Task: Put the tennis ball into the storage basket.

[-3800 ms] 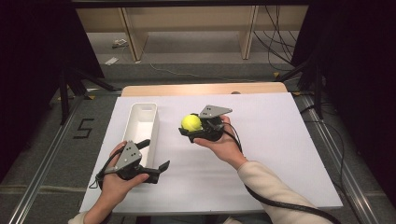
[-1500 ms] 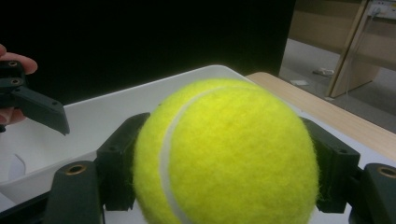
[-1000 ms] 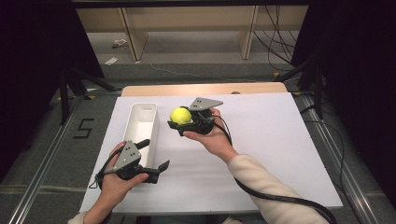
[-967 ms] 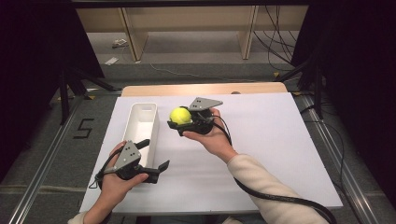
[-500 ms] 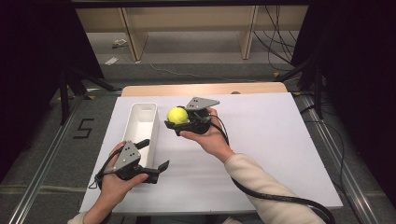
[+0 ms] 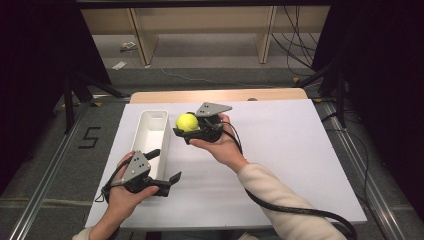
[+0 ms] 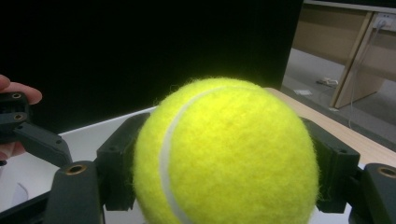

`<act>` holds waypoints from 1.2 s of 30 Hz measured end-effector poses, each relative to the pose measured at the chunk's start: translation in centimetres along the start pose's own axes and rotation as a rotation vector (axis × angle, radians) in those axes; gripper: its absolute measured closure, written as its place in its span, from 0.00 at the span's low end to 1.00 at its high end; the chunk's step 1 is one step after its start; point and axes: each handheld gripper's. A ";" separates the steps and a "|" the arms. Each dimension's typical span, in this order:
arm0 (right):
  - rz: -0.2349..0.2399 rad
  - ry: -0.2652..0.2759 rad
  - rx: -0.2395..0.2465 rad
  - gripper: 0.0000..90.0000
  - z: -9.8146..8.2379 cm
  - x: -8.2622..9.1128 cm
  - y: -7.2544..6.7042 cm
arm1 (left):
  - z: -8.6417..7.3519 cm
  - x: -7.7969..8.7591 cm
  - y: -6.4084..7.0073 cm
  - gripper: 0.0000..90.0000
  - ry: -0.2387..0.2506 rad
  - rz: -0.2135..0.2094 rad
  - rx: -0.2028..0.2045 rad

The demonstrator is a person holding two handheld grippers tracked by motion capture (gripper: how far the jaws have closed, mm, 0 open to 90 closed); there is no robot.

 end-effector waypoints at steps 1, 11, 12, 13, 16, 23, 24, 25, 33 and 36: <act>0.000 -0.001 0.002 0.30 0.0 0.0 0.0 | 0.0 0.0 0.0 0.01 -0.001 0.000 -0.001; 0.005 0.002 0.009 0.30 0.6 -0.3 -0.2 | 0.0 0.0 0.0 0.01 0.000 -0.001 -0.002; 0.006 0.000 0.011 0.30 0.7 -0.3 -0.2 | 0.0 0.0 0.0 0.01 0.000 -0.001 -0.002; 0.005 0.000 0.012 0.30 0.7 -0.3 -0.2 | 0.0 0.0 0.0 0.01 0.000 0.000 0.000; 0.008 0.000 0.014 0.30 0.9 -0.5 -0.2 | 0.0 0.0 0.0 0.01 0.000 0.000 0.001; 0.017 -0.004 0.017 0.30 1.3 -1.1 -0.4 | 0.0 0.0 0.0 0.01 0.001 -0.001 0.001; 0.017 -0.004 0.020 0.30 1.3 -1.2 -0.5 | 0.0 0.0 0.0 0.01 0.003 0.000 0.002; 0.020 -0.004 0.019 0.30 1.4 -1.3 -0.5 | 0.0 0.0 0.0 0.01 0.003 0.000 0.003; 0.028 -0.009 0.024 0.30 1.7 -2.0 -0.6 | 0.0 0.0 0.0 0.01 0.002 0.000 0.003; 0.029 -0.012 0.022 0.30 1.7 -2.2 -0.6 | 0.0 0.0 0.0 0.01 0.001 0.000 0.003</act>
Point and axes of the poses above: each handheld gripper's, and its own axes: x roughly backward along the jaws, z roughly out of its top, y roughly to its right, and after that the axes turned 13 degrees about z, right-handed
